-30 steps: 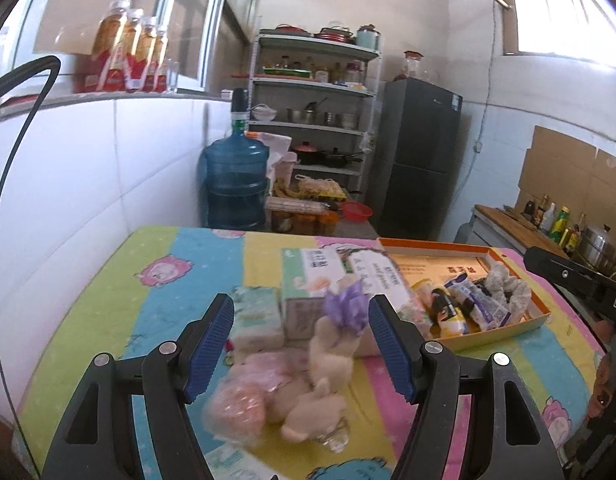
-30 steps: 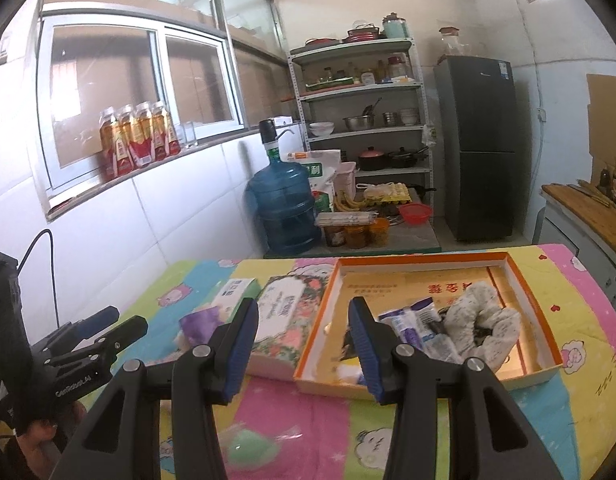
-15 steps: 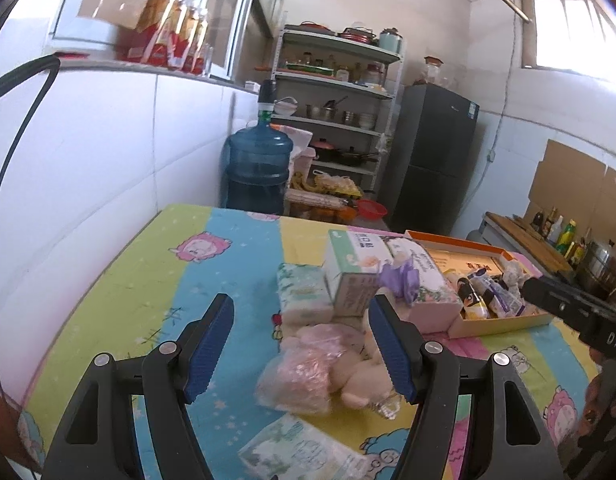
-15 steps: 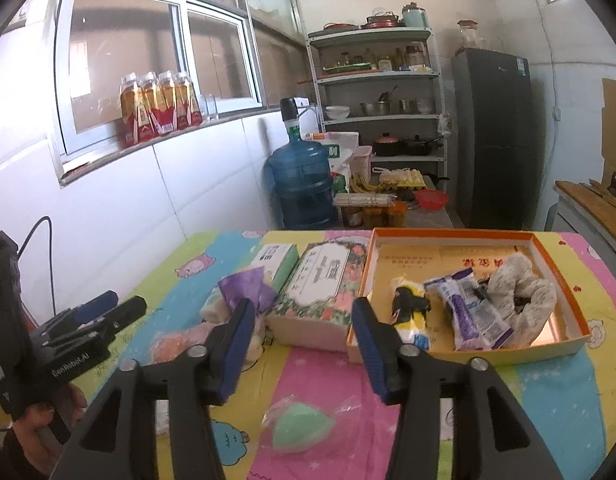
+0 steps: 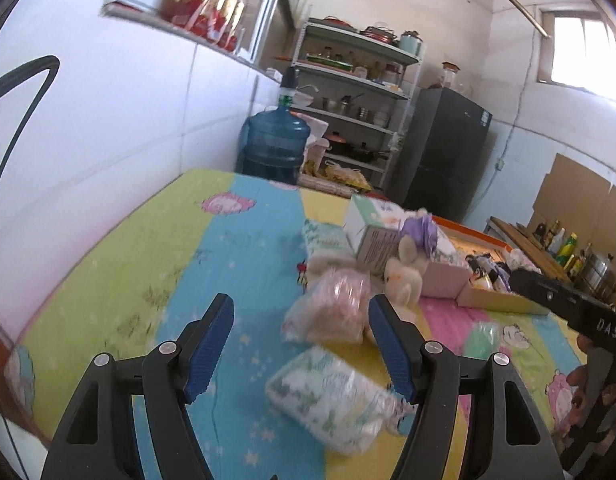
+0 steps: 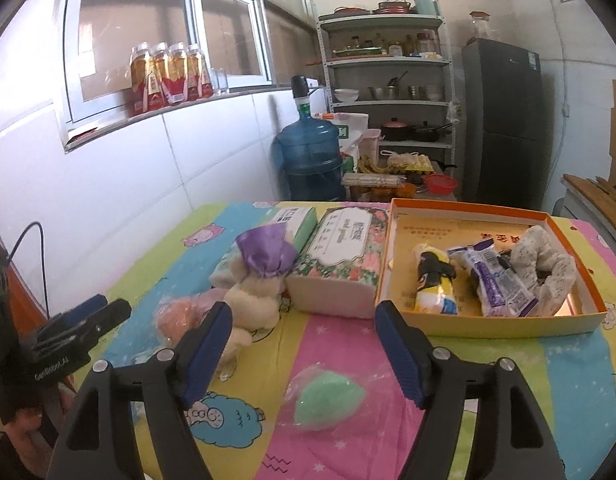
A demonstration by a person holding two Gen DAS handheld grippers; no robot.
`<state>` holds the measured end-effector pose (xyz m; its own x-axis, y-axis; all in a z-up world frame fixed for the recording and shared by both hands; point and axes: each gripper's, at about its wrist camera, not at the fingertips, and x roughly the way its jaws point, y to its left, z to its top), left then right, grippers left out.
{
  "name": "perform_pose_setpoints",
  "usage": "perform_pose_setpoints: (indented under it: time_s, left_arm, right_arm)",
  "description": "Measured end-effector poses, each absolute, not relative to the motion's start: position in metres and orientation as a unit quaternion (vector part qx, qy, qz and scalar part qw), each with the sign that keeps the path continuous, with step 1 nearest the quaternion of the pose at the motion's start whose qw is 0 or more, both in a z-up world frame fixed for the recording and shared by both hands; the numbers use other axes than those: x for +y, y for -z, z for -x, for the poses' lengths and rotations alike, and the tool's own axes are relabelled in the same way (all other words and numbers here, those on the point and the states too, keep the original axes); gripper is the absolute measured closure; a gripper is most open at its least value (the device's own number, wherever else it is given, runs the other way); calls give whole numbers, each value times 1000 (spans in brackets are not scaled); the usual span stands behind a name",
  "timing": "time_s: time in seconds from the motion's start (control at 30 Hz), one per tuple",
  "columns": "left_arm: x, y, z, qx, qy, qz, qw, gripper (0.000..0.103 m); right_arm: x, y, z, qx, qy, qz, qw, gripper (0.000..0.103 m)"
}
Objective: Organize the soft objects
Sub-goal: 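Move both grippers away from the box toward the remaining soft items, then grasp the floral-print package with the left gripper while the right gripper grasps the bagged green sponge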
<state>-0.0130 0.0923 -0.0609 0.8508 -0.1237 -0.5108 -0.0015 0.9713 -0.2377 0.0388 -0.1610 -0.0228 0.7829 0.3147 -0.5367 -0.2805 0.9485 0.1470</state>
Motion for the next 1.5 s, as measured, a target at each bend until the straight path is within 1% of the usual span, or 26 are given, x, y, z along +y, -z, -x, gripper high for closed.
perform_pose_setpoints:
  time_s: [0.23,0.53,0.87,0.93,1.03,1.13,1.23,1.4,1.47,1.5]
  left_arm:
    - [80,87,27,294,22,115,949,31]
    - [76,118,17,329,13,140,934,31]
    - [52,122,7,324,22,111,939,29]
    - [50,122,7,320,25,110,941,32]
    - [52,121,7,318,30,117,940,53]
    - [51,117,11,309,34,112,944,68]
    - [49,110,16,293,45,102,950,74]
    - [45,93,27,263,54,82,960,77]
    - [45,87,29,257,57,78,962,77]
    - [45,85,29,254,59,77,962,77]
  right_arm:
    - [-153,28,-34,292,-186,-22,938,29]
    - [-162,30,-25,286,-193,-23,938,29]
    - [-171,35,-28,287,-194,-38,937,29]
    - [-174,38,-30,289,-193,-42,937,29]
    - [-179,43,-35,298,-197,-54,932,29]
    - [-179,48,-37,308,-202,-59,928,29]
    - [-177,53,-35,313,-208,-61,925,29]
    - [-170,63,-36,323,-205,-60,922,29]
    - [-168,68,-40,331,-203,-58,920,24]
    - [-167,71,-41,337,-202,-58,918,17]
